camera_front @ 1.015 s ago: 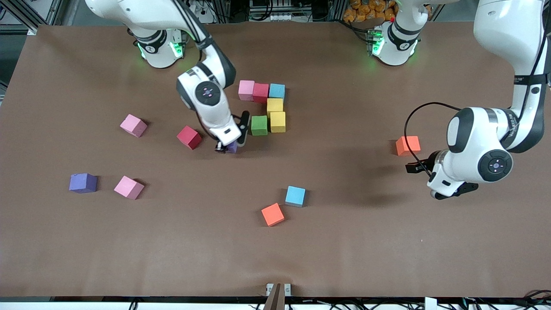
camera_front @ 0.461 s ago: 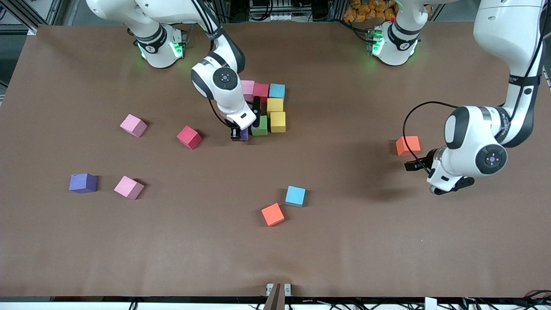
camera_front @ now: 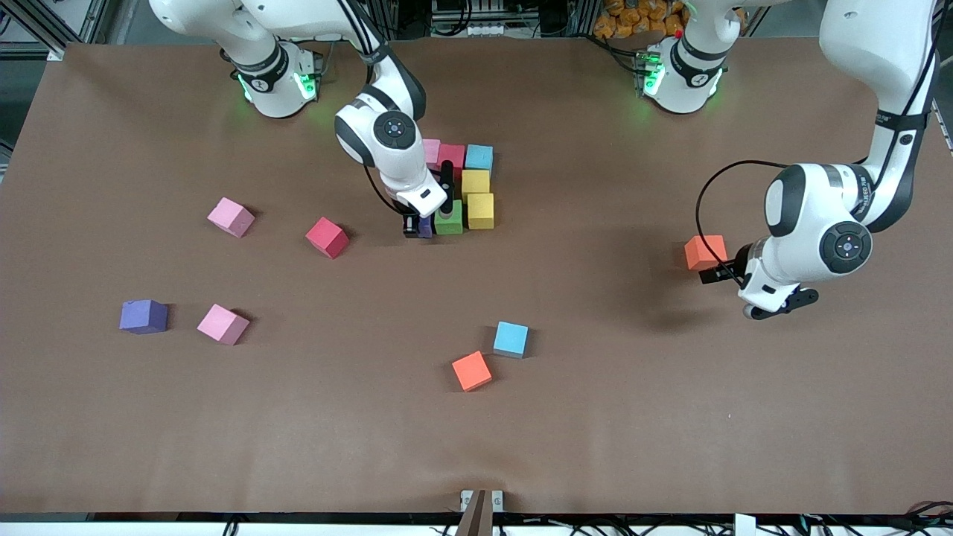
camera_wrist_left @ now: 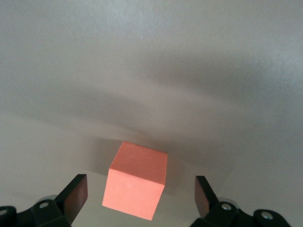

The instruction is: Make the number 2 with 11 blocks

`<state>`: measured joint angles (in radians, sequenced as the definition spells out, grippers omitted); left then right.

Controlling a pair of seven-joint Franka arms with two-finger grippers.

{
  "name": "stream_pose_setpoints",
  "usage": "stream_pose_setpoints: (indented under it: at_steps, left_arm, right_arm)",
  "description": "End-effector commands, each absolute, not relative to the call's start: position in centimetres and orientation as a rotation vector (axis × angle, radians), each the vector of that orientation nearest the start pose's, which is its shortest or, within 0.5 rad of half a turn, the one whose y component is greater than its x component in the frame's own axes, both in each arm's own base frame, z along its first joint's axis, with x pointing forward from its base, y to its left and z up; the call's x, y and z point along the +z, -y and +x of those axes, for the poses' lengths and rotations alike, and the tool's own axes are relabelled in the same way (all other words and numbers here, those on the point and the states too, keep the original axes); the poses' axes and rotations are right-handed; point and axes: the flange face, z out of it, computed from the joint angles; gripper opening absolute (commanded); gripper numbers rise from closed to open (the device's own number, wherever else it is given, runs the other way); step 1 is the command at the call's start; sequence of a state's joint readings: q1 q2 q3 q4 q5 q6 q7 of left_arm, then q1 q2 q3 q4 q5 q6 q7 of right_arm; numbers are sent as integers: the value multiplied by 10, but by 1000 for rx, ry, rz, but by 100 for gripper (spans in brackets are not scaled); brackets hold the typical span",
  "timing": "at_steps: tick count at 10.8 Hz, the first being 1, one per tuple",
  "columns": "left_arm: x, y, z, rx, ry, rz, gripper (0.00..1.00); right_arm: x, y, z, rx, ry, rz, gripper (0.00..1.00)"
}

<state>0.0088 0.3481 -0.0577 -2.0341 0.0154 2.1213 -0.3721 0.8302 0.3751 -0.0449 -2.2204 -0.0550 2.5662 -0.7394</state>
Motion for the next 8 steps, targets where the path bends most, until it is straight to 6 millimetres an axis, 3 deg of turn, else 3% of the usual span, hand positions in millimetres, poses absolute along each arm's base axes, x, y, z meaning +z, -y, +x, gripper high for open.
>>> stream_pose_setpoints:
  at_steps: [1, 8]
  left_arm:
    - [237, 26, 552, 446, 477, -3050, 100]
    - [215, 14, 530, 413, 515, -3055, 100]
  right_arm:
    - [205, -391, 377, -27, -2171, 2199, 39]
    - [201, -398, 372, -33, -2186, 2185, 40]
